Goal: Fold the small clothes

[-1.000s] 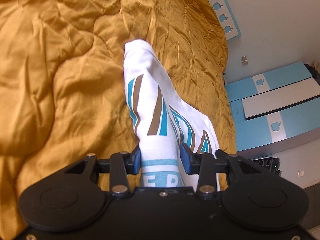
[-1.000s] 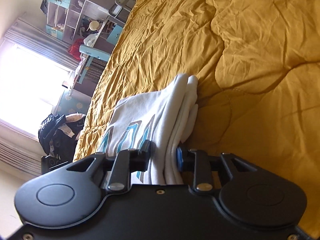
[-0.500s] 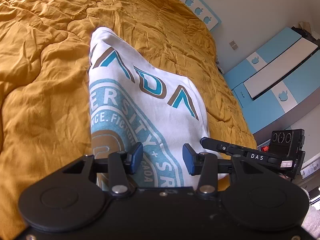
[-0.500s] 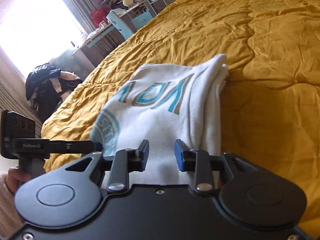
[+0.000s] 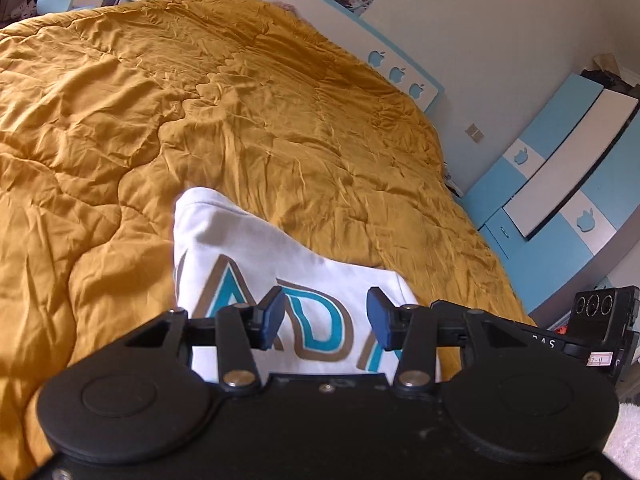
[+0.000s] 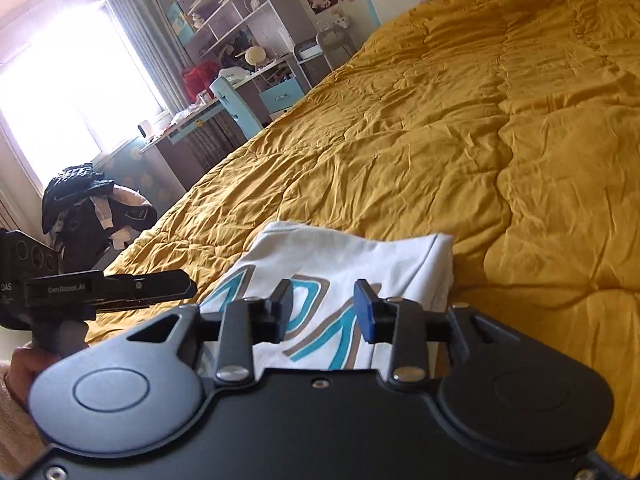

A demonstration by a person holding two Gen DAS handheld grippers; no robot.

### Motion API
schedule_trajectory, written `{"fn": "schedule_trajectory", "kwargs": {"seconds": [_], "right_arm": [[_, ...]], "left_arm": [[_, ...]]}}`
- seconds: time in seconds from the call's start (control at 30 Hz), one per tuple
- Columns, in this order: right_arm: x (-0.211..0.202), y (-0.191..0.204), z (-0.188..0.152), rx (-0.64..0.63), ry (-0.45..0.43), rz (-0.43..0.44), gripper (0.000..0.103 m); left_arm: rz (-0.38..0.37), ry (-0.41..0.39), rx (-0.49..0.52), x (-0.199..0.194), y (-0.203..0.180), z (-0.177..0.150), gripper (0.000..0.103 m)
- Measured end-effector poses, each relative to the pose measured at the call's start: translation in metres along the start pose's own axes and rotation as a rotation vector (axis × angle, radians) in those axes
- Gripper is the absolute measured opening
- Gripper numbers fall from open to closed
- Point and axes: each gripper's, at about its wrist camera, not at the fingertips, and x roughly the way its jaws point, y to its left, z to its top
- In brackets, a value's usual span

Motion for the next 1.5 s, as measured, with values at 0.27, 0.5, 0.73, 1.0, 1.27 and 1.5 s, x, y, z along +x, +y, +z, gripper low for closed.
{"fn": "schedule_trajectory", "kwargs": {"seconds": [0.27,0.5,0.73,1.0,1.27,1.5], "right_arm": [[0.062,-0.038,-0.008,0.032,0.116,-0.097,0.035],[0.045,-0.013,0.0,0.005,0.091,-0.168,0.055],[-0.038,0.067,0.009,-0.093,-0.016,-0.251,0.086],[-0.107,0.146,-0.031,-0.203,-0.09,-0.343,0.089],[-0.131,0.167,-0.07,-0.18,0.002,-0.411,0.091],[-0.136,0.173,-0.096,-0.15,0.048,-0.446,0.091]], "left_arm": [[0.068,0.091,-0.121,0.053,0.055,-0.008,0.047],[0.111,0.031,-0.079,0.024,0.024,0.001,0.047],[0.249,-0.055,0.05,-0.063,-0.071,-0.009,0.056],[0.385,-0.085,0.081,-0.131,-0.14,-0.067,0.058],[0.542,-0.028,0.112,-0.159,-0.163,-0.115,0.059],[0.601,0.026,0.131,-0.169,-0.167,-0.145,0.059]]}}
